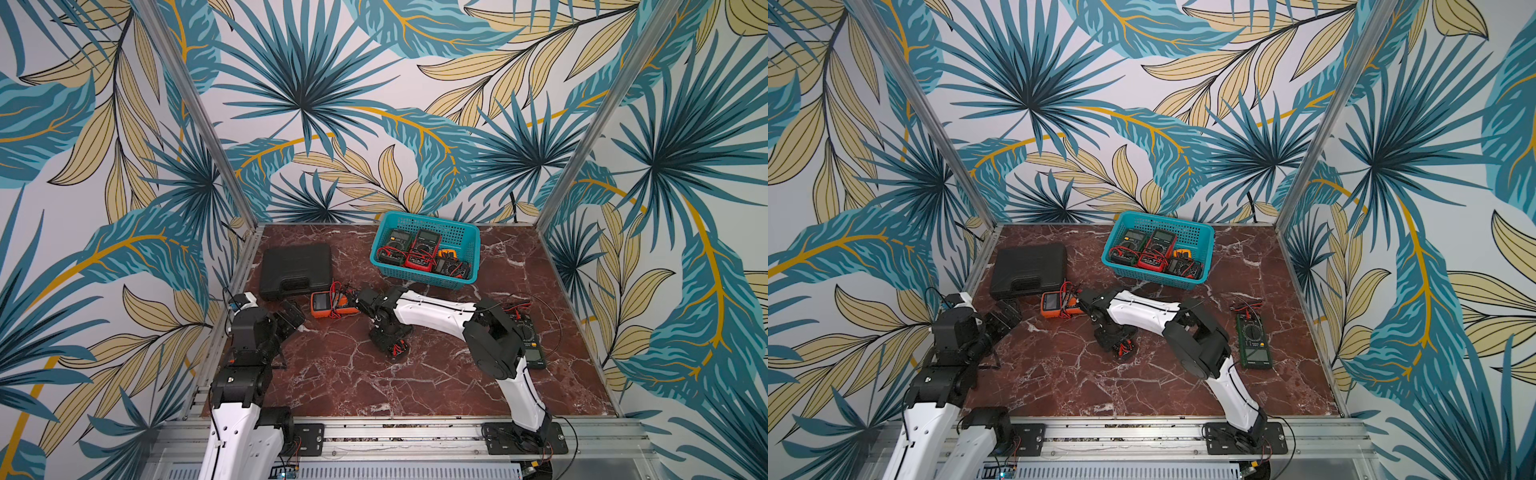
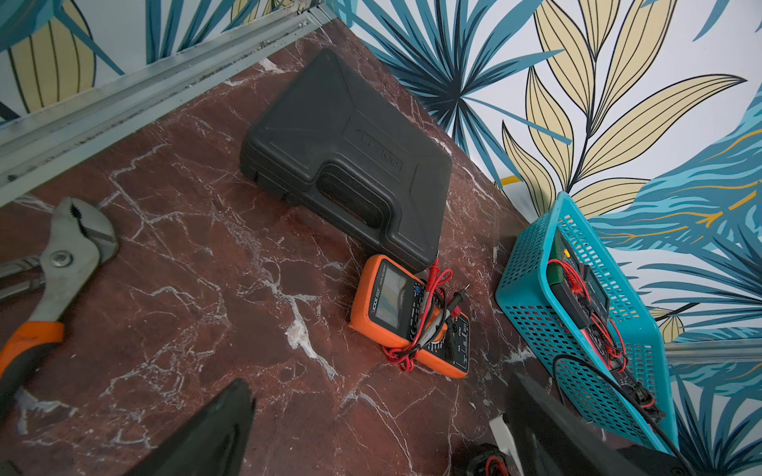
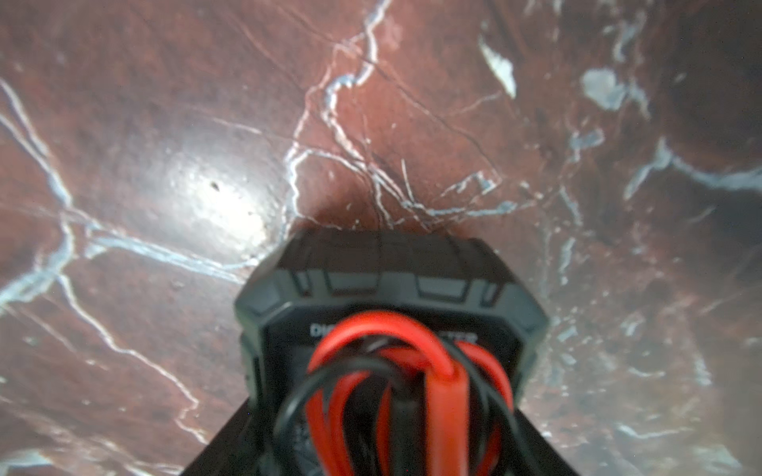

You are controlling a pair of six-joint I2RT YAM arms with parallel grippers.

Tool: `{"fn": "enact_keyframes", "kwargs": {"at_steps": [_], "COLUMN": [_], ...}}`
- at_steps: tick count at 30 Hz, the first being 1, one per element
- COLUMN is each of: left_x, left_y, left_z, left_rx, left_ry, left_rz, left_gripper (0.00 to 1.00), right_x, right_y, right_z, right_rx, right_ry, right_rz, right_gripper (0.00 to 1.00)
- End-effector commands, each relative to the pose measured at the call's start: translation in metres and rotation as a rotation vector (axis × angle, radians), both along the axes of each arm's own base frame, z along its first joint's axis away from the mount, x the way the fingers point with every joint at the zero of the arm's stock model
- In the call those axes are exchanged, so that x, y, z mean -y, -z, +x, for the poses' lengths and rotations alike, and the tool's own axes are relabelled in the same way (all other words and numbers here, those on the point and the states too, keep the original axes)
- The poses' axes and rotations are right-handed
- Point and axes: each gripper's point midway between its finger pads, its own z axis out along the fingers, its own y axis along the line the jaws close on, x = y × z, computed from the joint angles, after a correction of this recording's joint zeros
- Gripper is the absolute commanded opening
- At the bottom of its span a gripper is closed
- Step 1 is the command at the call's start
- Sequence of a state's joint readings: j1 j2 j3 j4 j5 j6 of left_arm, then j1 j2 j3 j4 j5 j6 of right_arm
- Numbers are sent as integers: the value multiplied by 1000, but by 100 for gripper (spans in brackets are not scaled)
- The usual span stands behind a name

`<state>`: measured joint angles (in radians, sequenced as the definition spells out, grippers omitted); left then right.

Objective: Put the multimeter into the basket
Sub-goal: Pick up the multimeter from the center of the board, then place the multimeter in the basket.

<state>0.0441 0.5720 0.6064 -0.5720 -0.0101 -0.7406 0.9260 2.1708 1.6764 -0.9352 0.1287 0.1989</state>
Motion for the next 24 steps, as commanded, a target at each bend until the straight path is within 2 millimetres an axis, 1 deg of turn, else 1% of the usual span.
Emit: {"fn": "enact_keyframes", "kwargs": {"at_steps": [1, 6, 10, 13, 17, 21, 23, 24], "left_x": [-5, -6, -7, -8, -8, -8, -8, -14], "left_y": [2, 0, -1, -1, -3, -5, -6, -6], "left_z": [-3, -5, -5, -6, -7, -7, -7, -8], "left_rx": [3, 8, 7, 3, 5, 4, 1, -2], "left_ry": [-21, -29, -30, -34, -36, -35, -34, -60], "left_rz": [14, 18, 21, 23, 28, 33, 35, 53], "left_gripper": [100, 100, 100, 100, 100, 100, 100, 100], "right_x": [14, 21, 32, 43, 69, 88, 97, 102], "right_y": [-36, -84, -117, -141, -170, -190, -194, -197], "right_z": [8, 23, 39, 58, 92, 120, 134, 142], "right_rx": [89, 203, 284, 339, 380, 401, 410, 416], "right_ry": [-225, -451, -555, -574, -538, -519, -513, -508], "right_rz": [-67, -93, -129, -138, -130, -99, -91, -83], "right_gripper": [23, 22, 20, 19, 19, 18, 18, 18]}}
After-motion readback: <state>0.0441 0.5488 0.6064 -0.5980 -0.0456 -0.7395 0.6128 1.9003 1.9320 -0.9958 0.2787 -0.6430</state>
